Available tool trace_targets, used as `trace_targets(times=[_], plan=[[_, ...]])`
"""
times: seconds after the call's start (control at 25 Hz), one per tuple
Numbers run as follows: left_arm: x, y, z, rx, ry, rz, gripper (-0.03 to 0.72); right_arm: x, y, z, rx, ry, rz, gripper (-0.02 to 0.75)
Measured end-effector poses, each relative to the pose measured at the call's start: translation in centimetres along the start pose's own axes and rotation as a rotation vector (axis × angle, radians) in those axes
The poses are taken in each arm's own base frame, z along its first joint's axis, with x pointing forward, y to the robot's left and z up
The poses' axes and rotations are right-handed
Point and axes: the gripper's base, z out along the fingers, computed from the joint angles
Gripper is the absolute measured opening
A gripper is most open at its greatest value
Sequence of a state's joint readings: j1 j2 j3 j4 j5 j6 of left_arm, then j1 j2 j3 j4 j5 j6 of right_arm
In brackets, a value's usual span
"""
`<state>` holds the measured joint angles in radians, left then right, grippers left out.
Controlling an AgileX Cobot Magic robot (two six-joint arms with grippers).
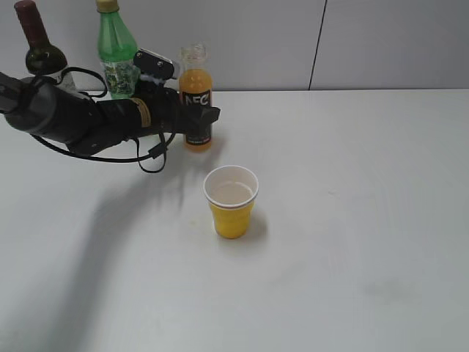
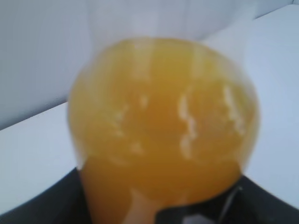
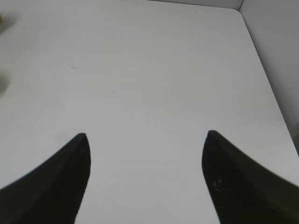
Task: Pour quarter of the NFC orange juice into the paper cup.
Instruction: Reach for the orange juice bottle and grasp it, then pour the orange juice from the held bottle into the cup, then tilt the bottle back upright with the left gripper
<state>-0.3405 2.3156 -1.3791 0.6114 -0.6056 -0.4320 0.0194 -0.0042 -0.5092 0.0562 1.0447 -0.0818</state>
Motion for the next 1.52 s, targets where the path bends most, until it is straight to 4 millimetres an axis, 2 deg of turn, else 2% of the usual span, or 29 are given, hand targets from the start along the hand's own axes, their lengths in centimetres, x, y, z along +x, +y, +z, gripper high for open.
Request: trace_targets(times=[0.24,0.64,1.04,1.28,1.52], plan=[[-0.8,-0.5,-2.6,-0.025,0.061,-0.002,0.45,0.0,0.0,0.0,0.0,0.0,0.0,0.592],[-1.3,-2.7,-10.1,-0.059,0.114,0.024,0.45,0.0,0.0,0.0,0.0,0.0,0.0,0.592],[-2.4,-3.9,-16.2,-0.13,0.211,0.127,0.45,0.0,0.0,0.0,0.0,0.0,0.0,0.592],[-2.5,-4.3,-19.0,-0.181,0.261,0.137,0.45,0.0,0.0,0.0,0.0,0.0,0.0,0.592],[-3.4,-5.4,-20.3,-0.186,0.307,0.184,0.45,0.0,0.0,0.0,0.0,0.0,0.0,0.592]])
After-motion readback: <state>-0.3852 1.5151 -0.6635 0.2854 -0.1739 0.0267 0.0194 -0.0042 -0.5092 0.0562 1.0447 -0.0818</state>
